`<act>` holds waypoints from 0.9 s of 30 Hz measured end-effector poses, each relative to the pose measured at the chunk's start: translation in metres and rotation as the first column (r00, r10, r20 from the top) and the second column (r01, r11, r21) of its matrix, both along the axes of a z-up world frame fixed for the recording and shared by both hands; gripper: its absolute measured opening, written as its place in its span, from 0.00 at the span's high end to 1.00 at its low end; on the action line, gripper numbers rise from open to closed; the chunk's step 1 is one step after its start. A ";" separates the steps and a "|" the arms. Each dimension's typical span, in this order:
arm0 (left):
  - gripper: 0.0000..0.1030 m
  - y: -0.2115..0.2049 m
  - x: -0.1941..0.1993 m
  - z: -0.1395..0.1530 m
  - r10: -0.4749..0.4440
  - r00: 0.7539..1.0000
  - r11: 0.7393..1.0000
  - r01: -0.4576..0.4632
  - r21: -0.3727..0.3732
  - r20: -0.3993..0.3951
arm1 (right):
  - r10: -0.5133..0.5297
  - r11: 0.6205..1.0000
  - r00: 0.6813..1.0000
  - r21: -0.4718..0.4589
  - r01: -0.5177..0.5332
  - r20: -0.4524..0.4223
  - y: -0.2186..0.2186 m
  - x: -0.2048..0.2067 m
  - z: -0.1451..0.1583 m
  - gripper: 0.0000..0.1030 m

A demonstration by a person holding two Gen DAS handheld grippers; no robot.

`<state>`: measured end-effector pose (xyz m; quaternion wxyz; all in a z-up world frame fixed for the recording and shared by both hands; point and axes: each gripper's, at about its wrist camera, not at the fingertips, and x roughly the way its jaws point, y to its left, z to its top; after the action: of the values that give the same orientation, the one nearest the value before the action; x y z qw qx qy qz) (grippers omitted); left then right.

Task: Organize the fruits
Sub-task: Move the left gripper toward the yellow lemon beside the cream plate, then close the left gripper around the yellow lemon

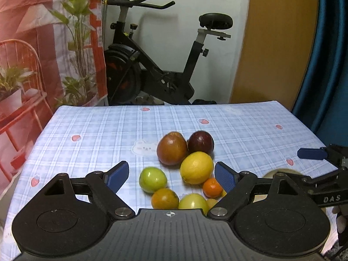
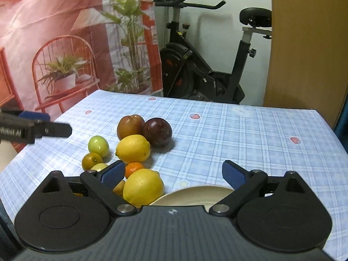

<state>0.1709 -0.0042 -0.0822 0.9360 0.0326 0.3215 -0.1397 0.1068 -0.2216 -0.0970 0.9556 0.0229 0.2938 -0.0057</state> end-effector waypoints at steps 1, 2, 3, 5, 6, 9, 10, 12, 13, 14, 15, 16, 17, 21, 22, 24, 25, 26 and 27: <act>0.15 0.000 0.002 0.001 -0.003 1.000 1.000 0.003 0.004 0.009 | 0.007 1.000 1.000 0.006 -0.007 -0.004 -0.002 0.001 0.000 0.06; 0.15 -0.001 0.004 0.001 -0.007 1.000 1.000 0.007 0.001 0.017 | 0.020 1.000 1.000 0.014 -0.019 -0.013 -0.004 0.003 0.000 0.07; 0.15 0.000 0.006 0.000 -0.014 1.000 1.000 0.014 -0.017 0.020 | 0.035 0.999 0.999 0.021 -0.034 -0.026 -0.005 0.006 -0.001 0.09; 0.15 -0.004 0.008 -0.003 -0.022 1.000 0.997 0.023 -0.074 0.012 | 0.072 0.997 0.996 0.022 -0.071 -0.058 -0.003 0.011 -0.004 0.14; 0.15 -0.003 0.012 -0.006 -0.026 1.000 0.995 0.026 -0.100 -0.002 | 0.091 0.996 0.993 0.019 -0.090 -0.074 0.000 0.015 -0.007 0.16; 0.21 -0.006 0.022 -0.015 -0.046 0.998 0.992 0.041 -0.116 -0.041 | 0.167 0.986 0.977 0.031 -0.164 -0.131 0.008 0.025 -0.016 0.21; 0.23 -0.008 0.025 -0.017 -0.054 0.997 0.994 0.049 -0.100 -0.046 | 0.191 0.981 0.970 0.033 -0.189 -0.149 0.011 0.028 -0.019 0.22; 0.24 -0.012 0.030 -0.019 -0.066 0.996 0.995 0.062 -0.074 -0.056 | 0.220 0.975 0.960 0.024 -0.220 -0.175 0.019 0.033 -0.024 0.23; 0.24 -0.013 0.033 -0.020 -0.076 0.995 0.995 0.072 -0.069 -0.061 | 0.229 0.973 0.956 0.018 -0.229 -0.182 0.022 0.036 -0.025 0.23; 0.25 -0.014 0.035 -0.020 -0.085 0.994 0.995 0.081 -0.066 -0.065 | 0.238 0.971 0.953 0.019 -0.239 -0.187 0.024 0.038 -0.027 0.24; 0.25 -0.016 0.037 -0.021 -0.095 0.993 0.994 0.091 -0.060 -0.068 | 0.246 0.969 0.950 0.022 -0.247 -0.191 0.025 0.039 -0.027 0.25; 0.28 -0.017 0.038 -0.022 -0.105 0.992 0.993 0.101 -0.056 -0.068 | 0.252 0.967 0.947 0.023 -0.253 -0.197 0.025 0.041 -0.029 0.27; 0.33 -0.018 0.039 -0.022 -0.113 0.991 0.992 0.109 -0.057 -0.071 | 0.257 0.966 0.944 0.018 -0.259 -0.206 0.026 0.042 -0.030 0.27; 0.39 -0.019 0.045 -0.024 -0.141 0.985 0.988 0.133 -0.080 -0.099 | 0.278 0.957 0.927 -0.005 -0.289 -0.253 0.030 0.049 -0.040 0.33; 0.42 -0.020 0.046 -0.026 -0.150 0.983 0.986 0.142 -0.082 -0.103 | 0.281 0.955 0.923 -0.016 -0.295 -0.265 0.031 0.050 -0.042 0.33; 0.44 -0.023 0.049 -0.031 -0.175 0.977 0.982 0.164 -0.094 -0.124 | 0.283 0.953 0.919 -0.030 -0.303 -0.273 0.031 0.051 -0.046 0.33; 0.44 -0.025 0.049 -0.033 -0.185 0.973 0.980 0.173 -0.100 -0.134 | 0.285 0.951 0.920 -0.039 -0.306 -0.269 0.031 0.052 -0.046 0.36; 0.44 -0.028 0.050 -0.035 -0.198 0.970 0.977 0.184 -0.107 -0.143 | 0.282 0.952 0.921 -0.043 -0.304 -0.270 0.030 0.053 -0.046 0.38; 0.44 -0.031 0.051 -0.038 -0.215 0.965 0.974 0.199 -0.112 -0.153 | 0.285 0.952 0.921 -0.036 -0.305 -0.267 0.028 0.053 -0.047 0.38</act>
<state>0.2217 -0.0355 -0.1201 0.8871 0.0097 0.3852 -0.2543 0.1601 -0.1938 -0.1438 0.8992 -0.0592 0.4154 0.1239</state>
